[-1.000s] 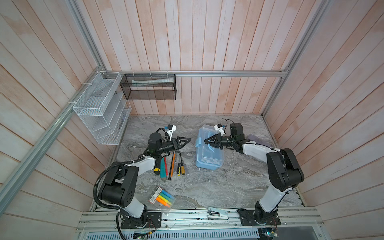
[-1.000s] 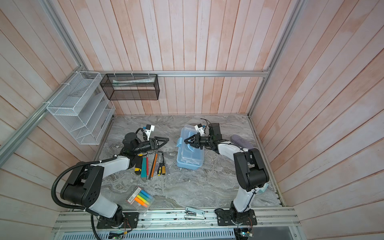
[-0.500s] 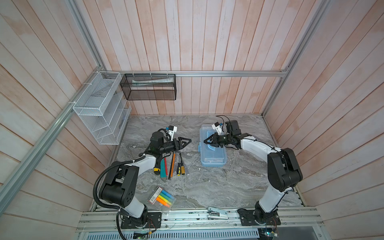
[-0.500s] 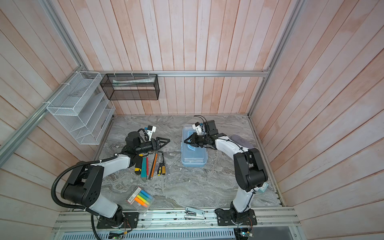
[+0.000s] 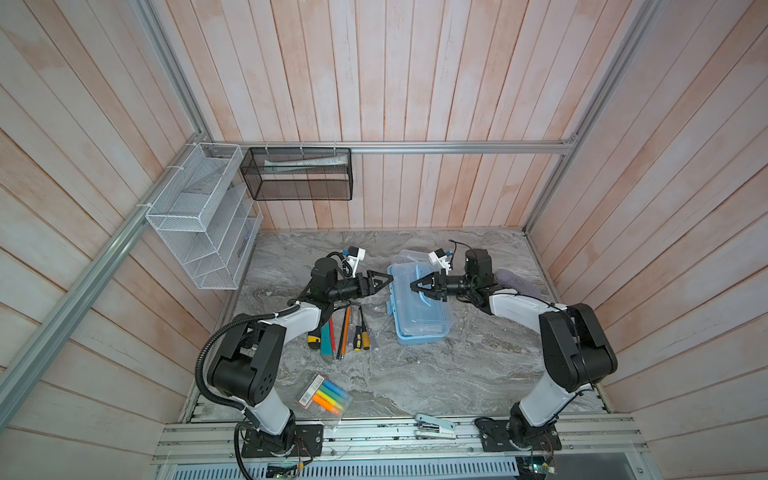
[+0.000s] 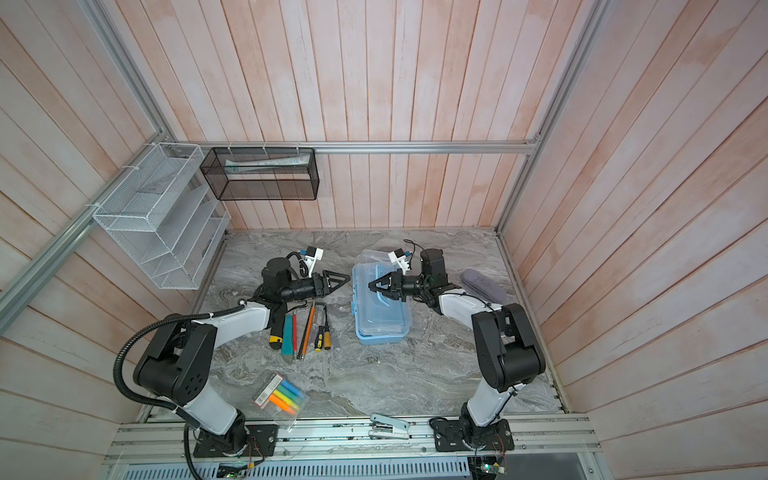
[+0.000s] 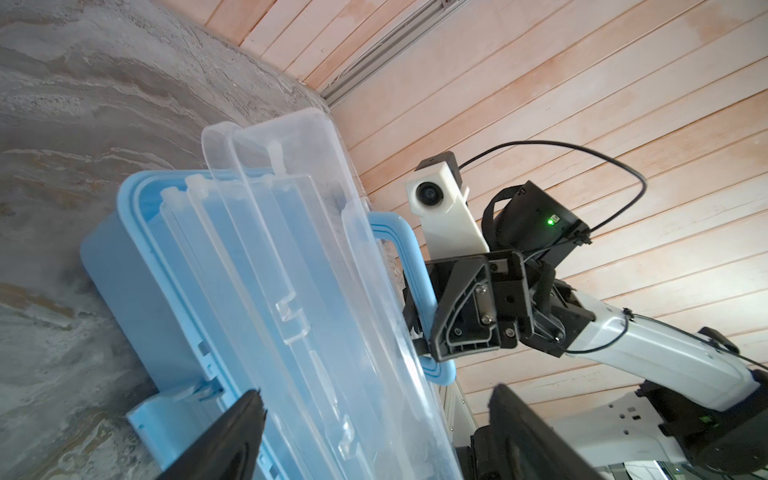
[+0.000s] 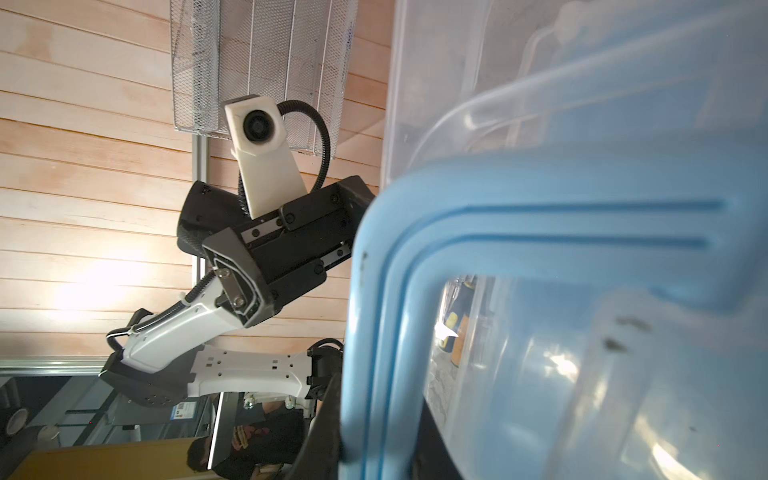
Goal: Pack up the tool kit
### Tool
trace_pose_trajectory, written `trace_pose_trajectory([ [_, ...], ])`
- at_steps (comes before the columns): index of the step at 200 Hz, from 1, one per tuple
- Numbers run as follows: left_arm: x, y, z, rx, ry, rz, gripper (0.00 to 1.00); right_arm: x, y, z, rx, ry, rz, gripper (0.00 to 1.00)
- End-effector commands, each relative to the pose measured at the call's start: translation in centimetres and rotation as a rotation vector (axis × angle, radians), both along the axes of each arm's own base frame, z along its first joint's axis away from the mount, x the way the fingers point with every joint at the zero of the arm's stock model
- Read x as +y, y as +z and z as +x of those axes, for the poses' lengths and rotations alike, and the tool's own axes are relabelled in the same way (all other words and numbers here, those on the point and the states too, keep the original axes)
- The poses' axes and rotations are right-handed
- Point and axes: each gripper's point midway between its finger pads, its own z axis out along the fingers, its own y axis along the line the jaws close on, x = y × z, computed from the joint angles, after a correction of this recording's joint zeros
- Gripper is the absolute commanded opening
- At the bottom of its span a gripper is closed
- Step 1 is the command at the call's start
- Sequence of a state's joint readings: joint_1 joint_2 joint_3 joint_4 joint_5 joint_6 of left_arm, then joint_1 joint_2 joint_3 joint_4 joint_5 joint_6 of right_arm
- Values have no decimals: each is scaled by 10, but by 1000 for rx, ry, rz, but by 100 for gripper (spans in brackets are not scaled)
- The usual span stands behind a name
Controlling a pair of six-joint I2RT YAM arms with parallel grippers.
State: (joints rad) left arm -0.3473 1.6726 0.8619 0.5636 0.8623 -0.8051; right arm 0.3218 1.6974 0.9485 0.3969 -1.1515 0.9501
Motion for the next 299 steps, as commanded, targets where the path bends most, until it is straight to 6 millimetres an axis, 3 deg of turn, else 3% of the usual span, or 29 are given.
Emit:
trace_pose_trajectory([
  [1, -9, 4, 2, -14, -21, -8, 87, 1, 31, -7, -102, 43, 73, 0],
  [41, -20, 2, 2, -6, -46, -27, 87, 1, 38, -13, -90, 55, 103, 0],
  [165, -60, 13, 12, 5, -162, -122, 87, 0, 23, -9, -94, 32, 49, 0],
  [201, -64, 20, 14, -5, -167, -132, 87, -3, 19, -2, -130, -18, -19, 34],
  [234, -66, 24, 13, -6, -170, -136, 87, -7, 17, 3, -160, -52, -80, 52],
  [275, -71, 28, 11, -7, -178, -134, 87, -22, 6, 10, -169, -122, -201, 56],
  [299, -74, 32, 10, -11, -184, -134, 86, -31, 11, 7, -188, -141, -216, 57],
])
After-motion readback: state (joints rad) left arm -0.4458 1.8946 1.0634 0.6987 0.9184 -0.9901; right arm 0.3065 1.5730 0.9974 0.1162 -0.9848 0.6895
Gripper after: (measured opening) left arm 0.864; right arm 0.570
